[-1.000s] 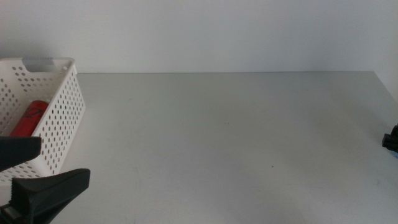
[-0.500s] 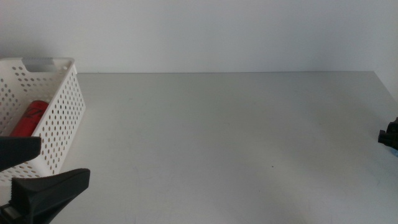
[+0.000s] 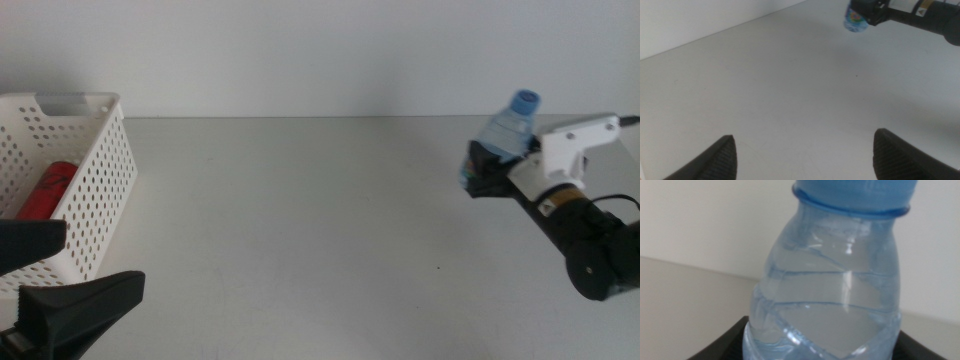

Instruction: Use arms to grab the bottles and put them into the dustbin to the left of the table.

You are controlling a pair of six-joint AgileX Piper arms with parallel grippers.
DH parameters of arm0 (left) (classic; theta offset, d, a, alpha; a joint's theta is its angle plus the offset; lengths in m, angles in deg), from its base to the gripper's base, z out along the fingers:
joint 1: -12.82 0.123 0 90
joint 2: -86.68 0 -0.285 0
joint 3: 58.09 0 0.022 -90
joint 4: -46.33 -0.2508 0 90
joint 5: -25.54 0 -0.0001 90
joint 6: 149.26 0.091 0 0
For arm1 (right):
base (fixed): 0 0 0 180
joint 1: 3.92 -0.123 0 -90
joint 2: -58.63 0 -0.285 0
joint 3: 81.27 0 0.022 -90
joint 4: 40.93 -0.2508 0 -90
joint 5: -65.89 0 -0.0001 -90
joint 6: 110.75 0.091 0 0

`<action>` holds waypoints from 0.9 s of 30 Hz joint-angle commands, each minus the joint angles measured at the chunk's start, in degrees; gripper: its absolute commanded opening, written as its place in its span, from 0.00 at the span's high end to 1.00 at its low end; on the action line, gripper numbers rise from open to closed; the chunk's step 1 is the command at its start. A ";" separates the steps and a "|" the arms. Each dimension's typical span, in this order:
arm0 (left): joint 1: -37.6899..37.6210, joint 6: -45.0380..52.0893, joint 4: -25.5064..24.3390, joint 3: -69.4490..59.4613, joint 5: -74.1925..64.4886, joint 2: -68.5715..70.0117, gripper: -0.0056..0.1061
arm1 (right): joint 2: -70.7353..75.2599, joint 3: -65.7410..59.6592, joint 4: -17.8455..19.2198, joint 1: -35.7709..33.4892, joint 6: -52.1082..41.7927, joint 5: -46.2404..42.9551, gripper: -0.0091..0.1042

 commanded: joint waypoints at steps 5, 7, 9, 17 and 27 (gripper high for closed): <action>-0.44 -0.63 0.00 1.59 4.31 -0.30 0.12 | 0.88 21.28 17.57 -13.17 16.71 4.31 0.93; -0.44 -0.63 0.00 1.59 4.31 -0.30 0.12 | -1.65 27.21 19.55 -16.46 18.55 9.19 0.93; -0.44 -0.63 0.00 1.59 4.31 -0.30 0.12 | -4.40 32.32 20.17 -18.88 18.57 13.49 0.93; -0.44 -0.63 0.00 1.59 4.31 -0.30 0.12 | -15.00 44.02 19.96 -22.74 18.61 16.57 0.93; -0.44 -0.63 0.00 1.59 4.29 -0.30 0.12 | -17.38 44.25 20.11 -23.98 18.38 17.43 0.90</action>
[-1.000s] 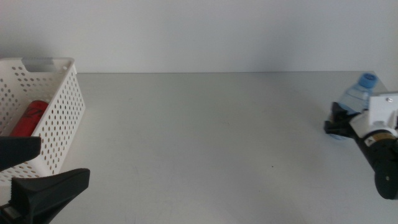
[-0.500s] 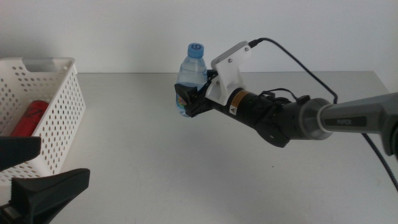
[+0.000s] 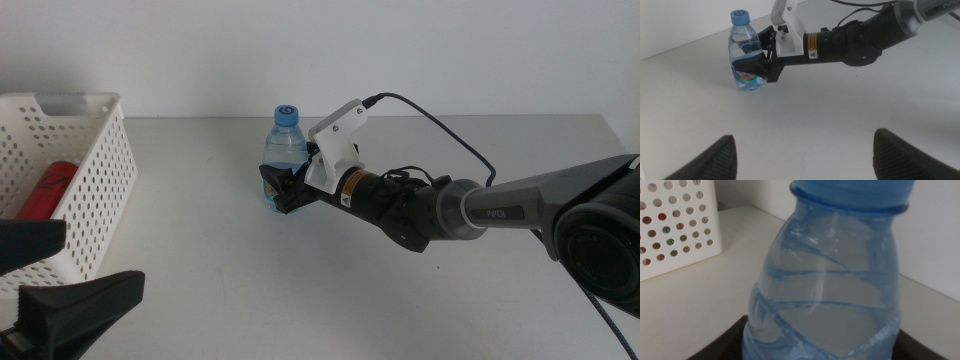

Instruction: Use arms to grab the bottles and put them into the dustbin to the left of the table.

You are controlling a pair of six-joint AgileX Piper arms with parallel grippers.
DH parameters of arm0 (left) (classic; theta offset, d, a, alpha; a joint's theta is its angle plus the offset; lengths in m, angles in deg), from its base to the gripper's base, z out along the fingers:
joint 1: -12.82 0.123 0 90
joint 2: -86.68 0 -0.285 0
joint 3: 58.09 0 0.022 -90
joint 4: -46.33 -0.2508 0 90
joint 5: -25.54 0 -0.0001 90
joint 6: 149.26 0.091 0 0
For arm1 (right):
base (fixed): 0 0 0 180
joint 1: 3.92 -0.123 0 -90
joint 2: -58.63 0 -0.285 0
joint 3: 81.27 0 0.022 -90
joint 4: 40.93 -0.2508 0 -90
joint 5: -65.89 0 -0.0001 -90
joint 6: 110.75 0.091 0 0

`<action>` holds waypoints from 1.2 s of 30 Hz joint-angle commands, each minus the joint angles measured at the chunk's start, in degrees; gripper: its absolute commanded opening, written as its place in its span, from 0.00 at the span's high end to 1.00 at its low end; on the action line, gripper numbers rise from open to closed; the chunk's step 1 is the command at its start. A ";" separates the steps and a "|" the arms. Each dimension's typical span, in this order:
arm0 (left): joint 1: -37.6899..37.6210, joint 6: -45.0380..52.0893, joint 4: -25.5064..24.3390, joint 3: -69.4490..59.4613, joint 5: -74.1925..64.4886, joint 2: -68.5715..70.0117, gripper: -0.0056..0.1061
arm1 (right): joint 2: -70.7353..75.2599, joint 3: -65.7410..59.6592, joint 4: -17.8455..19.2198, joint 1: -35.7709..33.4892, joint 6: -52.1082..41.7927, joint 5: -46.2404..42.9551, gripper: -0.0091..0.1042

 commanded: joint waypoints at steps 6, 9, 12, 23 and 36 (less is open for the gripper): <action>-0.44 -0.63 0.00 1.59 4.29 -0.30 0.12 | 4.23 1.89 0.71 -0.02 1.53 -5.22 0.49; -0.44 -0.63 0.00 1.59 4.29 -0.30 0.12 | 5.17 1.89 3.43 -0.02 4.64 -4.70 0.29; -0.44 -0.63 0.00 1.59 4.29 -0.30 0.12 | 7.90 1.89 6.77 0.04 10.89 0.18 0.17; -0.44 -0.63 0.00 1.59 4.29 -0.30 0.12 | 25.83 -8.73 40.05 4.38 48.09 9.08 0.23; -0.44 -0.63 0.00 1.59 4.29 -0.30 0.12 | 53.94 -20.16 70.49 7.43 79.45 11.03 0.29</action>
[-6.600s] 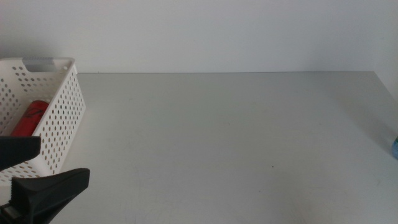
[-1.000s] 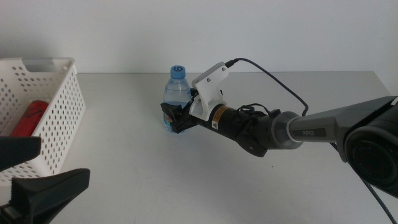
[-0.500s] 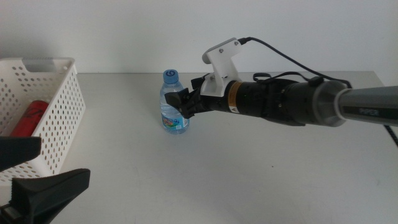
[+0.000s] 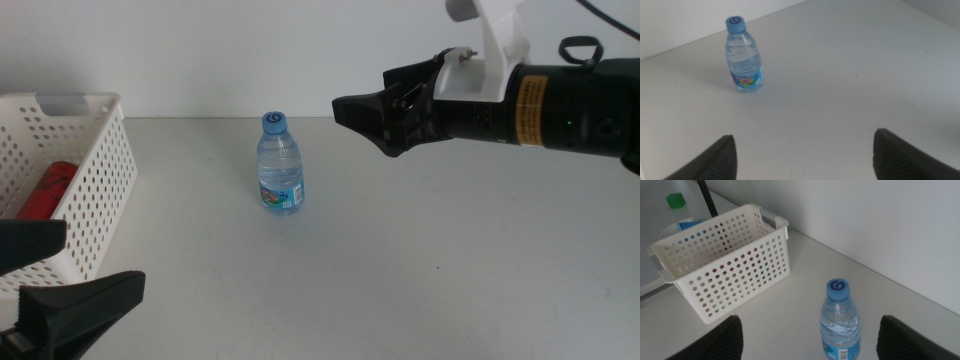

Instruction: Use arms to grab the bottles and put them into the dustbin to the left of the table.

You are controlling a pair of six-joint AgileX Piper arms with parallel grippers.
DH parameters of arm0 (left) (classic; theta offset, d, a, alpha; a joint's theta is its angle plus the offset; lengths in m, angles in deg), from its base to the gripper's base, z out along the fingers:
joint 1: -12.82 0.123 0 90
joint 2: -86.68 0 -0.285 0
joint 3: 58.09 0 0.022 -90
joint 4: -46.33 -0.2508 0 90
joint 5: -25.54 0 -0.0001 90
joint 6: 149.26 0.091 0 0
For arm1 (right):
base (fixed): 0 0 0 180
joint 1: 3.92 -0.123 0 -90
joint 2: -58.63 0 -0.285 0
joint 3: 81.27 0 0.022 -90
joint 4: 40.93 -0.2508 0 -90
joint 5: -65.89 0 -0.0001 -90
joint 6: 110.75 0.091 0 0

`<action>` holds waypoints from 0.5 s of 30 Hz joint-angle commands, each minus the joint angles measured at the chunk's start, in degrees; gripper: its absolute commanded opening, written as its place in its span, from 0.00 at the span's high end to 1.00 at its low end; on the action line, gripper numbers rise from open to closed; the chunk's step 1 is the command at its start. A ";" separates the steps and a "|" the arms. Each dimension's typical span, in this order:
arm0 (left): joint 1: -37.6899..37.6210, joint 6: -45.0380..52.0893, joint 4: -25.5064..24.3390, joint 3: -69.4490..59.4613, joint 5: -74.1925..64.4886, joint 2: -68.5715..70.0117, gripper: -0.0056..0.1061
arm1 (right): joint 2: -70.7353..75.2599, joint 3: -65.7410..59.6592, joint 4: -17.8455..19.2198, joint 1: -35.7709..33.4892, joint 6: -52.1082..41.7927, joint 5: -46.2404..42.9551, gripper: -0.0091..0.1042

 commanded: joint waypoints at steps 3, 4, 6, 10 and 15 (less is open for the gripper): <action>-0.44 -0.63 0.00 1.59 4.29 -0.30 0.12 | 7.15 1.16 12.14 0.48 13.68 -2.90 0.29; -0.44 -0.63 0.00 1.59 4.24 -0.30 0.12 | 7.70 1.16 14.29 0.78 15.98 -4.55 0.29; -0.44 -0.63 0.00 1.59 4.30 -0.30 0.12 | 9.04 0.02 11.91 1.66 17.98 -7.58 0.29; -0.44 -0.63 0.00 1.59 4.34 -0.30 0.12 | 11.99 -5.61 -1.37 1.81 4.21 -8.43 0.29; -0.44 -0.63 0.00 1.59 4.28 -0.30 0.12 | 18.11 -14.67 -27.40 -0.05 -20.20 -0.58 0.29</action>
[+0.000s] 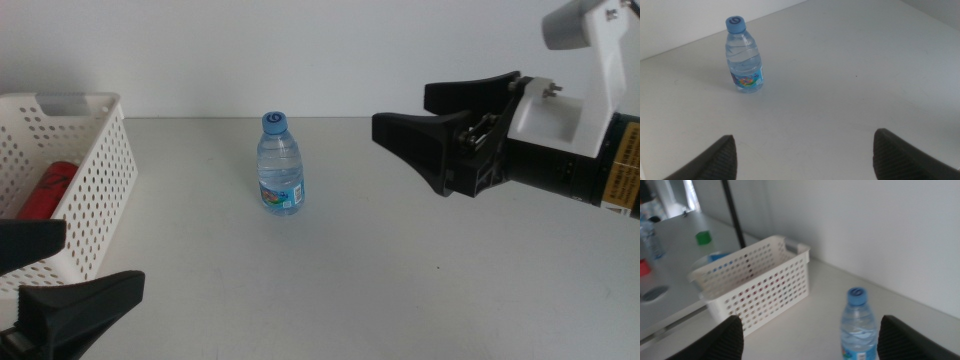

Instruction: Use arms to grab the bottles and put them into the dustbin to the left of the table.

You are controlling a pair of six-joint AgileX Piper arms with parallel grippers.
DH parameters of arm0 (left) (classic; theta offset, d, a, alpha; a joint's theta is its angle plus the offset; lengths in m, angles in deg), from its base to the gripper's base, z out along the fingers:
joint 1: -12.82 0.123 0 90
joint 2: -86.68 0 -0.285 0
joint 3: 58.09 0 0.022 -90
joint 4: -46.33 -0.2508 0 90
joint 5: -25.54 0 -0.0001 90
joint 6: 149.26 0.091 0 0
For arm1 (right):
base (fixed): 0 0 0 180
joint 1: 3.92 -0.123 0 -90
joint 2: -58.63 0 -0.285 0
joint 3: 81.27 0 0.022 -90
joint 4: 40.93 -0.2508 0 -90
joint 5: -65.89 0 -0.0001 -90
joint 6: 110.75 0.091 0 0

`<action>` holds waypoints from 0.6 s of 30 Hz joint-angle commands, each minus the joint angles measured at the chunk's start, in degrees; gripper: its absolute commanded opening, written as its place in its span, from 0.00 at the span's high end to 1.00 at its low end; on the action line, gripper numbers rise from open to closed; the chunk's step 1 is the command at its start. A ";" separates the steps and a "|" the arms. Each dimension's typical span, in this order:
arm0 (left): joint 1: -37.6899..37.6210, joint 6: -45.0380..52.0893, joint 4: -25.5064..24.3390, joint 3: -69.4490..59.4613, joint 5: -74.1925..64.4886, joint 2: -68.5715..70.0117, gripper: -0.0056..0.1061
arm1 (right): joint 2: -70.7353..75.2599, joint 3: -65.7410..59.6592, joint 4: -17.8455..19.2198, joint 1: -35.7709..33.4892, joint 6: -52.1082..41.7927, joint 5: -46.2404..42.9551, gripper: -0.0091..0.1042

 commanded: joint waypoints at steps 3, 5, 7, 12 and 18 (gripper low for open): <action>-0.44 -0.63 0.00 1.59 4.28 -0.30 0.12 | 8.11 -3.04 -27.56 -4.16 -23.37 14.37 0.29; -0.44 -0.63 0.00 1.59 4.28 -0.30 0.12 | 10.90 -2.73 -39.20 -7.07 -37.20 23.21 0.29; -0.44 -0.63 0.00 1.59 4.28 -0.30 0.12 | 12.88 -1.52 -50.10 -9.12 -51.99 31.43 0.29; -0.44 -0.63 0.00 1.59 4.28 -0.30 0.12 | 16.63 0.98 -75.42 -9.62 -79.65 42.18 0.29; -0.44 -0.63 0.00 1.59 4.28 -0.30 0.12 | 17.42 0.80 -79.84 -9.62 -83.29 42.18 0.29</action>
